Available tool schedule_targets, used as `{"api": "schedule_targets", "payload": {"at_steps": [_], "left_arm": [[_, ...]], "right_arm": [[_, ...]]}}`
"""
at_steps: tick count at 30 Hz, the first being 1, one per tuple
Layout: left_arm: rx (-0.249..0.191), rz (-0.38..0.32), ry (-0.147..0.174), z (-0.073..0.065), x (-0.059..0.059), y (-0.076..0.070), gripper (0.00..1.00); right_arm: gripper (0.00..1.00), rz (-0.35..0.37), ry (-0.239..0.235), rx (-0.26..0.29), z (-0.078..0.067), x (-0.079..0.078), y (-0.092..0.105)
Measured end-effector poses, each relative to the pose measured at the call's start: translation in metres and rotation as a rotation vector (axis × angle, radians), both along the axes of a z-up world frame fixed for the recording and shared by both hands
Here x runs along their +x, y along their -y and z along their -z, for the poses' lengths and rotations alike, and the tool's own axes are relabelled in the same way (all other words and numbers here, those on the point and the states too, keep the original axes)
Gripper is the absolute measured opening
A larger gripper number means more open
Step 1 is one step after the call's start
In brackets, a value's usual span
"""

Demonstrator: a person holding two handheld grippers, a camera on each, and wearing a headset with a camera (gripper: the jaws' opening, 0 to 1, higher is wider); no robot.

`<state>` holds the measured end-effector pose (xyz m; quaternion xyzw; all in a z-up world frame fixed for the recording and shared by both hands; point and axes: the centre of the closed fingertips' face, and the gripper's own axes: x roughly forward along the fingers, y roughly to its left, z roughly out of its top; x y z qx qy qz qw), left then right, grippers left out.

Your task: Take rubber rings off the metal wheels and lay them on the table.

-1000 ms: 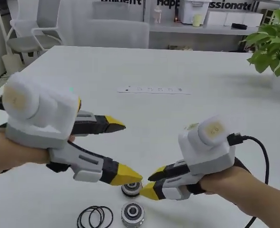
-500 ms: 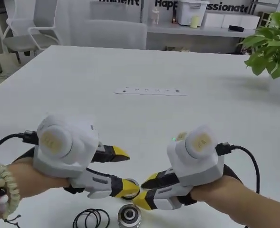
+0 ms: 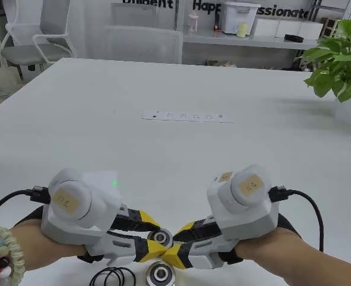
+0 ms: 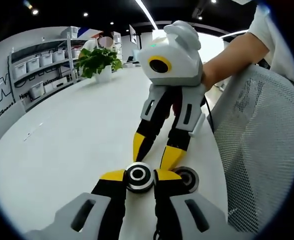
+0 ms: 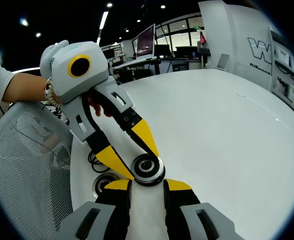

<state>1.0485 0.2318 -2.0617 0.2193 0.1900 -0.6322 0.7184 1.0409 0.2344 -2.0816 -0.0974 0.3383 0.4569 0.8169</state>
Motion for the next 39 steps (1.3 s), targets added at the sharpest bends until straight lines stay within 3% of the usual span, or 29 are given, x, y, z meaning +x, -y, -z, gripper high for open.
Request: {"api": "schedule_targets", "payload": {"at_steps": [6,8,9,14,18,24,39], "left_arm": [[-0.028,-0.012,-0.032,-0.0002,0.0003,-0.0008,0.16],[-0.041,-0.012,-0.066,0.001,-0.0016,-0.0016,0.15],[-0.051,-0.014,-0.055,0.0005,0.0011,-0.0006,0.14],[-0.053,-0.034,-0.062,0.0008,0.0035,-0.0016,0.08],[-0.045,-0.023,-0.035,0.0011,0.003,-0.0015,0.08],[-0.05,-0.02,-0.033,0.001,0.0033,-0.0014,0.08],[-0.051,-0.019,-0.028,0.0003,0.0033,-0.0013,0.08]], "right_arm": [[0.22,-0.009,0.004,0.007,-0.0003,-0.0013,0.0013],[0.21,-0.01,-0.001,0.01,-0.0002,-0.0022,0.0018],[0.21,-0.011,-0.001,0.008,-0.0001,-0.0026,0.0019],[0.2,-0.021,0.003,0.007,-0.0002,-0.0043,0.0012],[0.2,-0.017,0.009,0.006,-0.0006,-0.0025,0.0015],[0.23,0.006,0.019,0.013,0.0005,0.0011,0.0006],[0.11,-0.08,0.068,-0.03,-0.0007,-0.0019,0.0019]]}}
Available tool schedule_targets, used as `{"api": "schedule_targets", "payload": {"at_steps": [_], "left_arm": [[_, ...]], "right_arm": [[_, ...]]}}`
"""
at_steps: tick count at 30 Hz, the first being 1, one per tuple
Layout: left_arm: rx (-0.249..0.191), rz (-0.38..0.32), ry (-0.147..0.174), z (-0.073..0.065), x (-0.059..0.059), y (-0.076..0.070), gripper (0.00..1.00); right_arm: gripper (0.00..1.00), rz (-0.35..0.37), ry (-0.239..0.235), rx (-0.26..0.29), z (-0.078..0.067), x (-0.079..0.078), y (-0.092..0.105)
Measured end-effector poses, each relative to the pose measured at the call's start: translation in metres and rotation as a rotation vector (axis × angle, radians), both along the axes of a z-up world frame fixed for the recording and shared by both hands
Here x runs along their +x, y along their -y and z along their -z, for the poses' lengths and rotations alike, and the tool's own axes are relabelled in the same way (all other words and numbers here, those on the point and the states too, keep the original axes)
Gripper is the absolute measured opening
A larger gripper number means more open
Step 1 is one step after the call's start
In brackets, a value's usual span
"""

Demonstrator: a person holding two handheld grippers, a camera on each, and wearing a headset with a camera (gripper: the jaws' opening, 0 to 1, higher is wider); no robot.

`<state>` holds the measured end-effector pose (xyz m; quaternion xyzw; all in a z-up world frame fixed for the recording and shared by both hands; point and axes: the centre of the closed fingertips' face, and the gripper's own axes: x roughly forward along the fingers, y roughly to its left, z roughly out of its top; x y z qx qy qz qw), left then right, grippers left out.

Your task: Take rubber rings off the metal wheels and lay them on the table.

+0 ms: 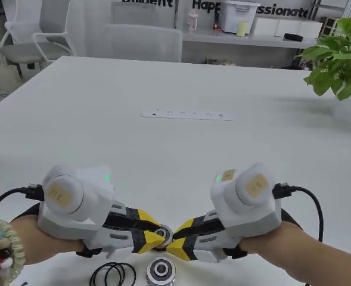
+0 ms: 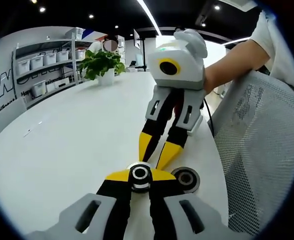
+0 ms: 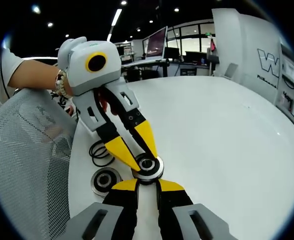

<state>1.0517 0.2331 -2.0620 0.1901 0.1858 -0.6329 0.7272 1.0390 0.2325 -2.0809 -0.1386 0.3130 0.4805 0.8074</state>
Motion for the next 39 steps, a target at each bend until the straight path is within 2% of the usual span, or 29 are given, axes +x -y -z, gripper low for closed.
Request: {"api": "schedule_targets", "payload": {"at_steps": [3,4,5,6,9,14,16,17,19,22,23,24,26,27,29,31,36,39], "left_arm": [[-0.004,-0.006,-0.003,-0.0001,0.0003,-0.0003,0.08],[-0.005,-0.006,-0.005,0.0,0.0002,-0.0003,0.08],[-0.006,-0.005,-0.005,0.0,0.0002,-0.0004,0.08],[-0.007,-0.007,-0.006,0.0,0.0004,-0.0003,0.08],[-0.004,-0.012,-0.004,0.0002,0.0004,-0.0004,0.08],[-0.002,-0.019,-0.002,0.0004,0.0004,-0.0007,0.08],[-0.002,-0.022,0.0,0.0005,0.001,-0.001,0.08],[-0.002,-0.022,-0.002,0.0004,0.0008,-0.0011,0.08],[-0.005,-0.023,-0.002,0.0003,0.0007,-0.0011,0.08],[-0.007,-0.025,-0.003,0.0005,0.0009,-0.0012,0.08],[-0.007,-0.027,-0.003,0.0004,0.0009,-0.0011,0.08],[-0.007,-0.028,-0.003,0.0004,0.001,-0.0009,0.08],[-0.006,-0.032,-0.004,0.0004,0.0019,-0.0014,0.08],[-0.007,-0.035,-0.005,0.0005,0.0025,-0.0016,0.08],[-0.01,-0.038,-0.008,0.0006,0.0025,-0.0017,0.08],[-0.011,-0.04,-0.007,0.0006,0.0025,-0.0016,0.08],[-0.013,-0.044,-0.005,0.0005,0.0035,-0.0014,0.08],[-0.016,-0.044,-0.005,0.0006,0.0035,-0.0016,0.08]], "right_arm": [[0.09,-0.023,0.029,-0.017,0.0003,0.0003,0.0006],[0.03,-0.047,0.042,-0.082,0.0057,0.0,0.0077],[0.0,-0.042,0.066,-0.066,0.0038,0.0026,0.0052],[0.0,-0.032,0.047,-0.049,0.0036,0.0006,0.0033],[0.0,-0.035,0.053,-0.064,0.0042,0.0005,0.0027],[0.0,-0.016,0.036,-0.068,0.0041,0.0029,0.0041],[0.0,0.012,0.007,-0.053,0.004,0.0036,0.0045],[0.0,0.045,-0.03,-0.034,0.0043,0.0034,0.0048],[0.0,0.076,-0.065,-0.012,0.0046,0.0042,0.0056],[0.0,0.104,-0.092,0.007,0.0048,0.005,0.0068],[0.0,0.141,-0.122,0.009,0.0055,0.0053,0.0074],[0.0,0.2,-0.185,-0.001,0.0064,0.0042,0.008],[0.0,0.183,-0.155,-0.031,0.0057,0.0063,0.0051],[0.0,0.195,-0.159,-0.032,0.0062,0.0064,0.0053],[0.0,0.286,-0.227,-0.015,0.008,0.0063,0.0083],[0.0,0.258,-0.21,-0.015,0.0068,0.0069,0.0083],[0.0,0.281,-0.222,0.005,0.0064,0.0086,0.0098],[0.0,0.347,-0.306,0.104,0.0053,0.0085,0.0094]]}}
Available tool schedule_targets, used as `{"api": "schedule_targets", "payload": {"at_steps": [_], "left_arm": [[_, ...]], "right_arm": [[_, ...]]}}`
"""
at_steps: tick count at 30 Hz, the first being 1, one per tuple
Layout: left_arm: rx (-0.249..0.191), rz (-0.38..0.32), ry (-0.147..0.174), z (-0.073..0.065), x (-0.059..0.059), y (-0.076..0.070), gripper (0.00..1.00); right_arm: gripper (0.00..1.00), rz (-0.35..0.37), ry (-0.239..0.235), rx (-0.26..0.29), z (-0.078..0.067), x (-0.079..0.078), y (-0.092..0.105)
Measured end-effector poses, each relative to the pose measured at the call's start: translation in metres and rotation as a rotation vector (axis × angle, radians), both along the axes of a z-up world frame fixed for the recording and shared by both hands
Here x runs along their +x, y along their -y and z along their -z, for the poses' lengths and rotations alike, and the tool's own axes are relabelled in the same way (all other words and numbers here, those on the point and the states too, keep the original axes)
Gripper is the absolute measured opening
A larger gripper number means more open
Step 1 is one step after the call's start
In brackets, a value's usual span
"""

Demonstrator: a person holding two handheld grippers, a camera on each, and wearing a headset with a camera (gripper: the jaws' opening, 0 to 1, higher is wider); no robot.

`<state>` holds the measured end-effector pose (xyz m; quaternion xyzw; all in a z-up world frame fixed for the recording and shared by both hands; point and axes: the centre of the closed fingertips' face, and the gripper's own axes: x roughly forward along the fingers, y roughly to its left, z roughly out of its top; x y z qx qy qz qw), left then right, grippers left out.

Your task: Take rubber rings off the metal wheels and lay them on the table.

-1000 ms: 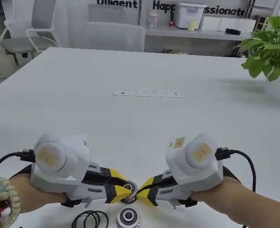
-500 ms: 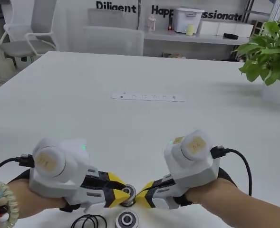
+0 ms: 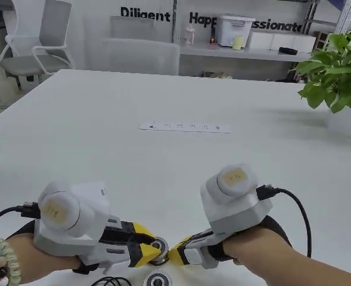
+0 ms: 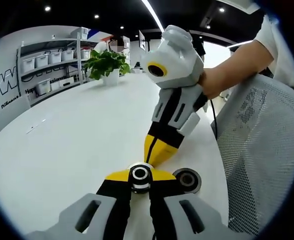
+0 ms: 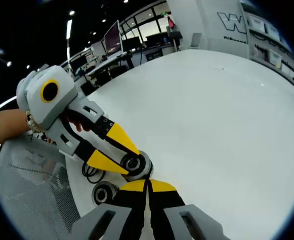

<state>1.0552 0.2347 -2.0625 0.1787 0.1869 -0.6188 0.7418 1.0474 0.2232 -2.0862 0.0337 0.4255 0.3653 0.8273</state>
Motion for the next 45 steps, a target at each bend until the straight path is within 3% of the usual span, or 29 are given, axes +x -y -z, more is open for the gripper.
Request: {"api": "schedule_targets", "payload": {"at_steps": [3,6,14,20,24,27,34,45], "left_arm": [[-0.005,0.0,0.002,0.0,0.0,0.0,0.08],[-0.01,0.002,0.003,0.0,0.0,0.001,0.08],[-0.017,0.003,0.008,0.0,-0.001,0.002,0.08],[-0.017,0.003,0.004,0.0,-0.001,0.002,0.08],[-0.018,0.005,0.004,-0.001,-0.002,0.002,0.08],[-0.018,0.004,0.004,-0.001,-0.002,0.003,0.08],[-0.019,0.001,0.003,-0.001,-0.001,0.003,0.08],[-0.02,-0.001,0.003,-0.001,-0.001,0.003,0.08]], "right_arm": [[0.0,0.085,-0.076,0.104,0.0,0.002,0.002],[0.0,0.128,-0.124,0.167,0.0,0.001,0.004],[0.0,0.153,-0.155,0.211,0.0,0.001,0.006],[0.0,0.191,-0.174,0.295,-0.012,0.005,0.008],[0.0,0.18,-0.169,0.279,-0.01,0.004,0.007],[0.0,0.182,-0.177,0.3,-0.014,0.004,0.006],[0.0,0.144,-0.138,0.246,-0.017,0.003,0.003],[0.0,0.129,-0.13,0.236,-0.02,0.003,0.001]]}}
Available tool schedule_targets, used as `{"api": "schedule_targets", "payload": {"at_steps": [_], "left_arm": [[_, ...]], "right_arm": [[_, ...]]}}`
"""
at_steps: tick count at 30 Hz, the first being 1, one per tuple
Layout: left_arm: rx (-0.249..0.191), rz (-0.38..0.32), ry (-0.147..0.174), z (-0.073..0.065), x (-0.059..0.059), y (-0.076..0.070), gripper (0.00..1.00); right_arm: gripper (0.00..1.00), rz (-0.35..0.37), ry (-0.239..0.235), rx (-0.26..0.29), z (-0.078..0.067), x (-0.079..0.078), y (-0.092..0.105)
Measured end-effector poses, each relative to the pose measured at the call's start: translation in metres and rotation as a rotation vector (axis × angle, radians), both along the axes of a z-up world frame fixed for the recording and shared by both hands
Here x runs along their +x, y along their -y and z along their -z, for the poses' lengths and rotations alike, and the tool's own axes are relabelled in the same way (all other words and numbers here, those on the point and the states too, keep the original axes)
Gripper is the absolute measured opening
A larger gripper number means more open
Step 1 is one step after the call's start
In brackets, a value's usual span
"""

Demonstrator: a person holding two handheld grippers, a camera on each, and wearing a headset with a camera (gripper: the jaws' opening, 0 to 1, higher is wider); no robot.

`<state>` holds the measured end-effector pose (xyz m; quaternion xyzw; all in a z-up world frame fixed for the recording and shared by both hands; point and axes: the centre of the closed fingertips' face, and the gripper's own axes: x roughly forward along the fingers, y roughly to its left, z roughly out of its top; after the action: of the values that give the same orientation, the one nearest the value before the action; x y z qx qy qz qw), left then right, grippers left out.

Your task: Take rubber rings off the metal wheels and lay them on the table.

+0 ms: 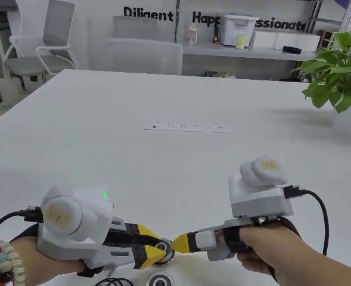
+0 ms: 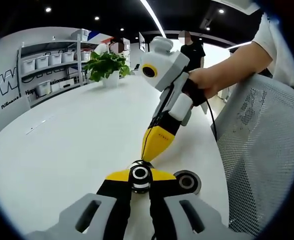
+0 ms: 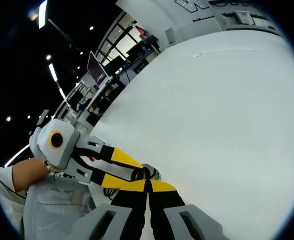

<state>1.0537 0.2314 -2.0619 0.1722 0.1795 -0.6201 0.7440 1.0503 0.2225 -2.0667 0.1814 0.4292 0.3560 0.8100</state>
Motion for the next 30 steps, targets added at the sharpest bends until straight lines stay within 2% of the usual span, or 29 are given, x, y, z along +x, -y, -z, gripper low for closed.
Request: {"api": "schedule_targets", "payload": {"at_steps": [30], "left_arm": [[-0.006,0.004,-0.001,0.0001,-0.0005,0.0012,0.09]], "right_arm": [[0.0,-0.045,0.029,-0.031,-0.0033,-0.002,-0.0051]]}}
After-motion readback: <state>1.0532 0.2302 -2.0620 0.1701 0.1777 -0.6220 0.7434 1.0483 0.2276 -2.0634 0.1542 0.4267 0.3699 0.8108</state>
